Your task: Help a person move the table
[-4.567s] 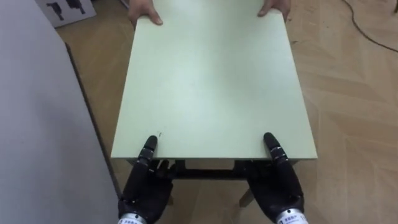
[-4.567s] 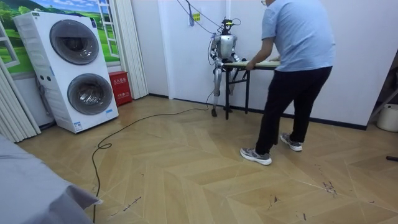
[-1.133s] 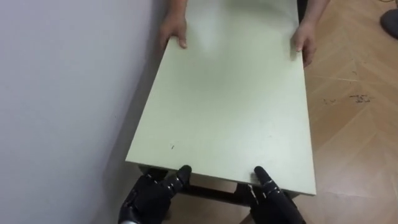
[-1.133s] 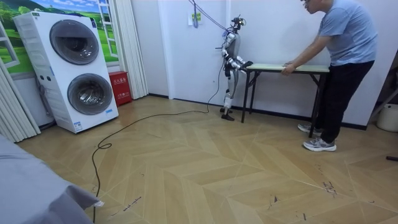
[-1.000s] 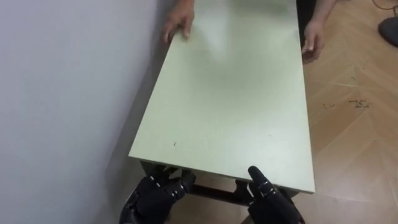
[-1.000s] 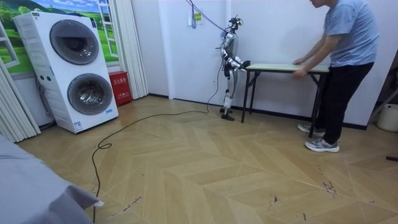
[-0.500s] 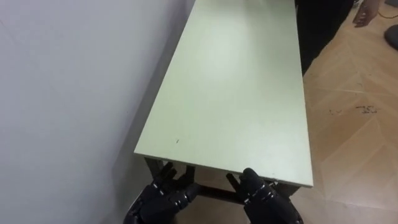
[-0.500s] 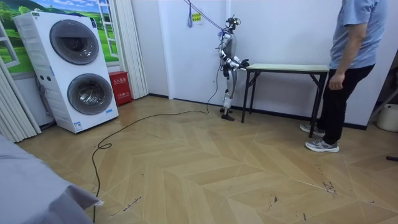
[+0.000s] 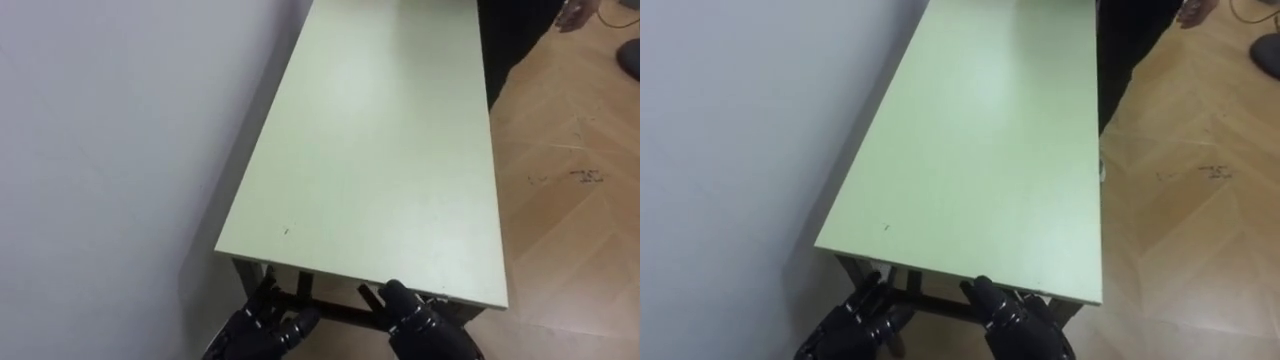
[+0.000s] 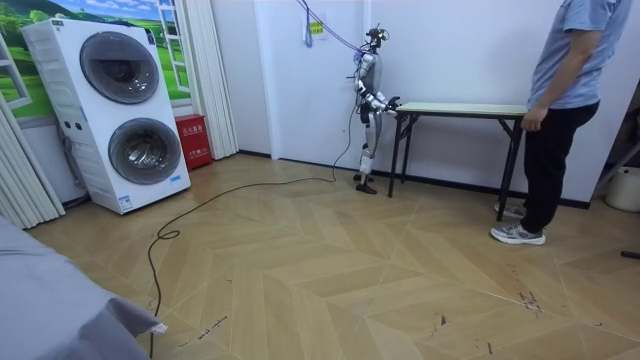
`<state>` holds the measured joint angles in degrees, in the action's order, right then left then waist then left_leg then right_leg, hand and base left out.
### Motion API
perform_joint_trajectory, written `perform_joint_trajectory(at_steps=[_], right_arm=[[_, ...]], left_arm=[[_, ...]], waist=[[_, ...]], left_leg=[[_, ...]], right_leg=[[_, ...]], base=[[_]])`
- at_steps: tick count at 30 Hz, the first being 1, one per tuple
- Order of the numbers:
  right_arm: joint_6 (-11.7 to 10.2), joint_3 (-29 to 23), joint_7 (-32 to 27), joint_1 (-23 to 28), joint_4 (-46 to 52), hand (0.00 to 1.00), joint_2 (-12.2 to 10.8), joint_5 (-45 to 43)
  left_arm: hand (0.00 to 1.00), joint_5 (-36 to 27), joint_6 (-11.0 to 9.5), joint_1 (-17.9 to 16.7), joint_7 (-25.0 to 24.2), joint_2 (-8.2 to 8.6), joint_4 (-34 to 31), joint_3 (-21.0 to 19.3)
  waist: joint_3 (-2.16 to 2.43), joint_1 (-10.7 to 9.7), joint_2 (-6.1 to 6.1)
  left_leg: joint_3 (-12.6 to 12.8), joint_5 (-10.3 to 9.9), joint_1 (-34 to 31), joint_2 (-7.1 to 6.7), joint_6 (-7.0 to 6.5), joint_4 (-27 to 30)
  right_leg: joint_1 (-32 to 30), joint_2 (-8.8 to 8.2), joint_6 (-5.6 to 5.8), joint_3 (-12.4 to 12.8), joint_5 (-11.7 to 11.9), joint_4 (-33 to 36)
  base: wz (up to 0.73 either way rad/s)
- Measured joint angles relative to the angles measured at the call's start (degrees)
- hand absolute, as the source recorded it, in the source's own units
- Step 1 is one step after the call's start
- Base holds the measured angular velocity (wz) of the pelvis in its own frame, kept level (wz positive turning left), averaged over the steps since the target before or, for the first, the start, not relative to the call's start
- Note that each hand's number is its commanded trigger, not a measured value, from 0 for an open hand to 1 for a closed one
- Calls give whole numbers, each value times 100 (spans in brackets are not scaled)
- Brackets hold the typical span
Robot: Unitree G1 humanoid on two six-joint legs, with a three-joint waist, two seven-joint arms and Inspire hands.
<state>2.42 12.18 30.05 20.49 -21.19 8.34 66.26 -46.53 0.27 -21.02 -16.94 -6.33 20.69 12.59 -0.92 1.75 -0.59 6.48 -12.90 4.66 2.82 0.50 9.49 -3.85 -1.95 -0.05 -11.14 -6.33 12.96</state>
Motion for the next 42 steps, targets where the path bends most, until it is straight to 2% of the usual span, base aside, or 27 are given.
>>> perform_joint_trajectory(at_steps=[4,6,9,11,16,19,22,27,30,34,39,42], right_arm=[[-36,0,25,-123,-369,0,5,-165],[-126,-2,26,-134,-450,0,16,-172],[-295,-32,8,-170,-624,0,16,-561],[-349,-99,-50,-223,-877,0,22,-1187],[-426,-131,-428,-298,-1201,0,54,-2566],[-526,-219,-667,-386,-1440,0,55,-3348],[-563,-235,-990,-542,-1862,0,88,-3808],[-614,-236,-1314,-641,-2535,0,82,-4021],[-616,-306,-1447,-676,-2878,0,79,-4218],[-657,-596,-1454,-741,-3536,0,45,-4214],[-660,-900,-1586,-709,-3792,0,14,-4213],[-666,-984,-1713,-767,-4000,0,1,-4230]], left_arm=[[0,144,-86,3,13,-100,242,-10],[0,237,-119,22,26,-175,381,-7],[0,401,-265,164,58,-219,974,-22],[0,555,-279,149,136,-254,1234,-61],[0,627,-328,65,299,-320,1332,-5],[0,627,-440,157,347,-321,1732,-25],[0,626,-455,281,490,-321,2137,-124],[0,645,-465,360,590,-315,2672,-245],[0,860,-469,348,690,-309,2870,-382],[0,876,-496,341,781,-302,3208,-607],[0,1068,-498,274,908,-174,3388,-870],[0,1458,-496,323,1009,-91,3665,-1076]], waist=[[41,4,87],[48,10,108],[53,-7,115],[51,-56,115],[47,-107,116],[48,-105,110],[50,-108,109],[50,-111,104],[47,-114,105],[51,-108,110],[51,-115,110],[57,-128,107]], left_leg=[[-42,0,8,2,0,8],[-40,0,20,5,0,12],[-40,0,36,5,0,5],[-44,0,36,7,0,-9],[-41,0,35,9,0,-39],[-23,-1,52,8,0,-79],[8,-1,75,11,1,-79],[27,-1,105,14,1,-77],[28,-1,102,15,1,-84],[27,-2,104,33,1,-101],[31,-1,104,38,2,-97],[28,-1,112,38,2,-96]], right_leg=[[46,-2,4,-20,-2,-38],[68,-2,4,-17,-2,-48],[83,0,4,-15,-2,-49],[87,2,5,-25,-3,-52],[87,4,4,-35,-2,-49],[87,12,4,-31,-1,-58],[88,19,4,-24,-1,-58],[150,25,12,-17,4,-124],[149,26,18,-22,-1,-133],[179,51,19,-20,9,-204],[183,56,17,-20,15,-221],[197,56,17,-23,15,-230]], base=[[5],[2],[0],[2],[1],[-2],[-4],[1],[0],[0],[0],[0]])
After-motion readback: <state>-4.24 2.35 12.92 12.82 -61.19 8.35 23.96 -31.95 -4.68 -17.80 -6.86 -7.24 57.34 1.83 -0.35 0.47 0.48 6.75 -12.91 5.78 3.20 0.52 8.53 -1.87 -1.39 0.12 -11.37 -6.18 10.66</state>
